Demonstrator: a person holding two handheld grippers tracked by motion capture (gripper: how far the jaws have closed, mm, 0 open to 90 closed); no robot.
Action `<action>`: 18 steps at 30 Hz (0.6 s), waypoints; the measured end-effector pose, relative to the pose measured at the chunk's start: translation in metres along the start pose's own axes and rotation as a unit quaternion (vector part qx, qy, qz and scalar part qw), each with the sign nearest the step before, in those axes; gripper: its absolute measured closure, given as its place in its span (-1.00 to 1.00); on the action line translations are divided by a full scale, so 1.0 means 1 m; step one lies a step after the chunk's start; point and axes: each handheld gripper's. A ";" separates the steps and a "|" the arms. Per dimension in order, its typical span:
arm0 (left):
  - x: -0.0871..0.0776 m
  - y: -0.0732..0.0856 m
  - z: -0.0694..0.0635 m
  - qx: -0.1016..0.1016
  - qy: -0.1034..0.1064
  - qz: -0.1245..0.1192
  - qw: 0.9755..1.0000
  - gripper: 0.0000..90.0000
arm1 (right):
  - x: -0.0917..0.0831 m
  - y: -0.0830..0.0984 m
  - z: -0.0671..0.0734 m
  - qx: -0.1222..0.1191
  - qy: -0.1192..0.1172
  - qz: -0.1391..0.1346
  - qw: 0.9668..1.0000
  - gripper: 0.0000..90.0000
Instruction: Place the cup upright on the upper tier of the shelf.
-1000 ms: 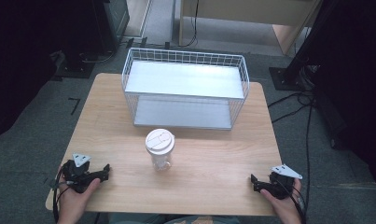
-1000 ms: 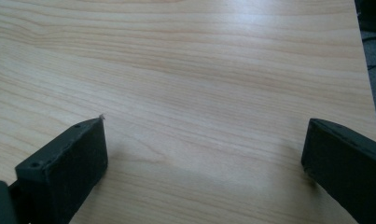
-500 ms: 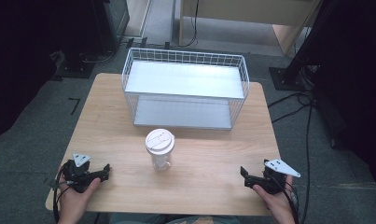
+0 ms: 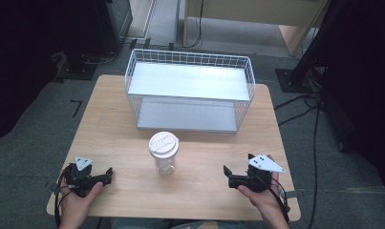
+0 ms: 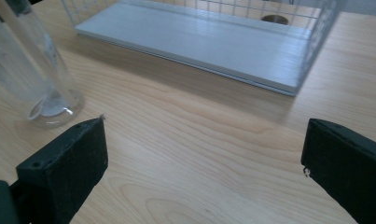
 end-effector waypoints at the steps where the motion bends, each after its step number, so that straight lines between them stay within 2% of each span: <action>1: 0.000 0.000 0.000 0.000 0.000 0.000 1.000 -0.99 | 0.001 -0.002 0.004 -0.002 -0.004 -0.002 1.000 -0.99; 9: 0.000 0.000 0.000 0.000 0.000 0.000 1.000 -0.99 | 0.007 -0.011 0.028 -0.017 -0.032 -0.005 0.999 -0.99; 13: 0.000 0.000 0.000 0.000 0.000 0.000 1.000 -0.99 | 0.010 -0.015 0.037 -0.023 -0.036 -0.008 0.999 -0.99; 18: 0.000 0.000 0.000 0.000 0.000 0.000 1.000 -0.99 | 0.014 -0.019 0.044 -0.014 -0.043 -0.011 0.999 -1.00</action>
Point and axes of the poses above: each handheld gripper's, and its own axes: x roughly forward along the jaws, y roughly out of its underside, z roughly to its left, and after that the axes turned 11 degrees about y, right-handed
